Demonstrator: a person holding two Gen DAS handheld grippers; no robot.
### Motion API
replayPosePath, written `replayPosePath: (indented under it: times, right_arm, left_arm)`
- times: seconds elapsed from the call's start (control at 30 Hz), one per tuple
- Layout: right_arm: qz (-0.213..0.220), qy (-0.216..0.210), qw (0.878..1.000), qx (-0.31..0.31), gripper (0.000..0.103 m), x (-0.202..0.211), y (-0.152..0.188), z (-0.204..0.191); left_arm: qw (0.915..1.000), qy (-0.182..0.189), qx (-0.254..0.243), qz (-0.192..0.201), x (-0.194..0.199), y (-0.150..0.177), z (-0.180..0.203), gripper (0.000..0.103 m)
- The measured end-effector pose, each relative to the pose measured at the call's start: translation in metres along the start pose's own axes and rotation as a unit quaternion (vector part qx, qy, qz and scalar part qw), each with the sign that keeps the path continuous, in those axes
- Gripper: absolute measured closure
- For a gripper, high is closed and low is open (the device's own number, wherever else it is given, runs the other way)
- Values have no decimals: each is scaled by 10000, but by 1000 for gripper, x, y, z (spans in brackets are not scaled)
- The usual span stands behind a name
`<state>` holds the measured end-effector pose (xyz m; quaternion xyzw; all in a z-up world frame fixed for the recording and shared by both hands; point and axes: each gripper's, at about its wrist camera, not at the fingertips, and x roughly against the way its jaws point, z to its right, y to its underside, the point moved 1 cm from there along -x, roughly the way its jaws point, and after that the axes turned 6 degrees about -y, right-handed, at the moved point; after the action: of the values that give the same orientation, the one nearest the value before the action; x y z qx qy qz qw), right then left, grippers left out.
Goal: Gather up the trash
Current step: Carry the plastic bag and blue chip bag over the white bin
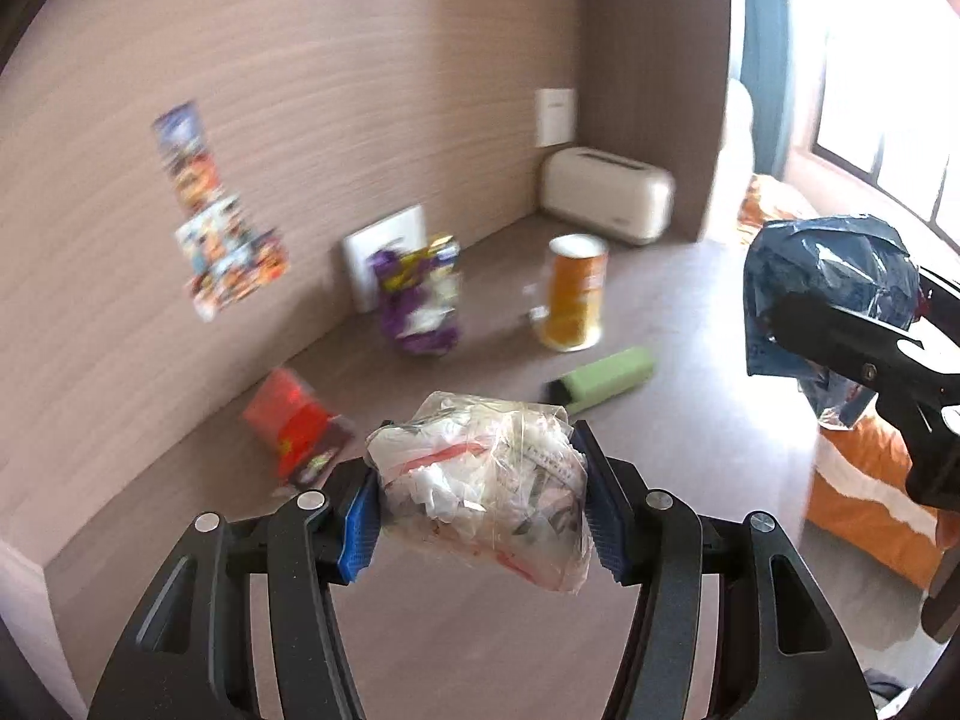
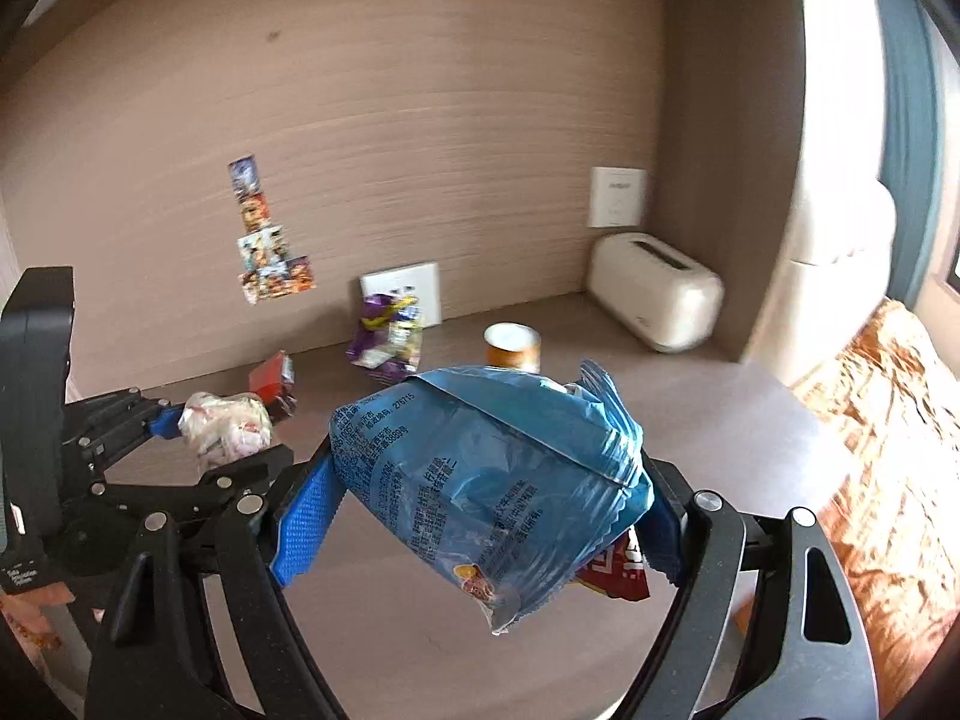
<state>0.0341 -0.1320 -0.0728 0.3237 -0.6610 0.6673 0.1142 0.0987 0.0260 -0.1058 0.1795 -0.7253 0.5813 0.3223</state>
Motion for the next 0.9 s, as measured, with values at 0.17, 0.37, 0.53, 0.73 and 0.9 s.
replayPosePath:
  times: [0.17,0.37,0.53,0.73,0.9]
  right_arm:
    - [20,241,9991,-355,20,40,22,42]
    - [-114,709,9958,-571,20,82,65,93]
    - [-375,1037,9900,-877,20,113,115,143]
    - [-762,1279,9806,-1272,20,136,177,193]
    - [-1049,1340,9748,-1445,20,137,221,221]
  left_arm:
    - [9984,342,-446,60,8,-8,64,47]
    - [9915,769,-1049,15,16,-3,149,47]
    - [9807,1204,-1523,-249,15,10,222,47]
    - [9649,1472,-2121,-484,2,32,300,47]
    - [9507,1678,-2509,-717,-21,55,351,47]
